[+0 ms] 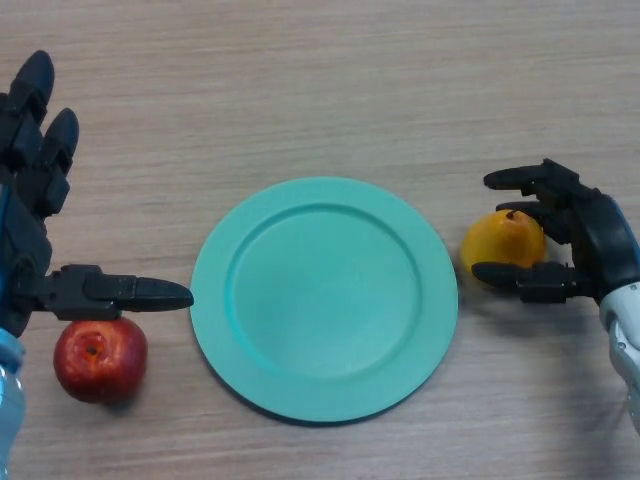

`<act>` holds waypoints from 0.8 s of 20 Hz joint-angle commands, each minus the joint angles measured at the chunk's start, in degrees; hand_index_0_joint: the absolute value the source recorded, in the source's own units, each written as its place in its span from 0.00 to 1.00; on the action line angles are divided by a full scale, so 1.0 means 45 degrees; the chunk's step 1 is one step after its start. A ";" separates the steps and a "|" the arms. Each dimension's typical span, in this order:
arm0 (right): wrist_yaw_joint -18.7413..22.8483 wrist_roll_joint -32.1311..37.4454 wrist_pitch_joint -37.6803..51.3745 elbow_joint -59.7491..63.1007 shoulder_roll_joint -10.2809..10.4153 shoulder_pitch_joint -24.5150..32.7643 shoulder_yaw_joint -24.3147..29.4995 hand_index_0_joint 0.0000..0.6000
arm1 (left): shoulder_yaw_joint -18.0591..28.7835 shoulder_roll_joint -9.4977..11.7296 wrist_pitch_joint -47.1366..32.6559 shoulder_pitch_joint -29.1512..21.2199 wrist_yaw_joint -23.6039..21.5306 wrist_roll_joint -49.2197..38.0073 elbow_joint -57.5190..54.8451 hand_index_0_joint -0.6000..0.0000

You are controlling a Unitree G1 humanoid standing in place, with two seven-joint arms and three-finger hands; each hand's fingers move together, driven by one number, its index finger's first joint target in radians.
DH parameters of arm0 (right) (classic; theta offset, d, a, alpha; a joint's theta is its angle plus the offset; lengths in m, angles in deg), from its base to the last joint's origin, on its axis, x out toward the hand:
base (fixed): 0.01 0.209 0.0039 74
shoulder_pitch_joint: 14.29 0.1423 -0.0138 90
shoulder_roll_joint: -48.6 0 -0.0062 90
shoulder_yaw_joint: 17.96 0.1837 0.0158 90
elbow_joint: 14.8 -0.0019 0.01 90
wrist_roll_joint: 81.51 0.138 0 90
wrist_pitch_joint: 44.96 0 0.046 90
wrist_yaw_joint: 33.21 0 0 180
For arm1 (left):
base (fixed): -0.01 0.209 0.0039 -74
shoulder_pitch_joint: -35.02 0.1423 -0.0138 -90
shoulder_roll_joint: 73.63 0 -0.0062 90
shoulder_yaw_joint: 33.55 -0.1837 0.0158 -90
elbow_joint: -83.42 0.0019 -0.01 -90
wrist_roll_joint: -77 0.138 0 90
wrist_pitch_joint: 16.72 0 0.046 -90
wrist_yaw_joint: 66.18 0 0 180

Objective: Pick up the yellow pear and place it on the plate

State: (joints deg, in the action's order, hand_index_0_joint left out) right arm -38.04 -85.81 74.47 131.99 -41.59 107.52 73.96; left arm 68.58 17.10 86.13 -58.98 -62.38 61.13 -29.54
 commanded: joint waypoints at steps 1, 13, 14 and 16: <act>0.0371 0.0473 0.0616 -0.1046 -0.0365 0.0591 0.0529 1.00 | 0.0746 0.0401 -0.2104 -0.0437 -0.0062 -0.0105 -0.0487 1.00; 0.0339 0.1757 -0.4361 -1.0243 0.0739 -0.1858 -0.0294 1.00 | 0.0688 0.0382 -0.2200 -0.0459 -0.0154 -0.0231 -0.0354 1.00; 0.0445 0.1116 -0.4109 -1.0586 0.0994 -0.2027 -0.0824 1.00 | 0.0665 0.0388 -0.2175 -0.0429 -0.0122 -0.0190 -0.0374 1.00; 0.0813 0.0826 -0.4077 -1.0865 0.1133 -0.2300 -0.1916 1.00 | 0.0687 0.0397 -0.2134 -0.0432 -0.0091 -0.0163 -0.0371 1.00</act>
State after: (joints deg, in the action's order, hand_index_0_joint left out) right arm -36.71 -82.56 49.70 86.88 -35.94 95.04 63.33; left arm 68.48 17.07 85.56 -59.13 -62.39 61.12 -28.15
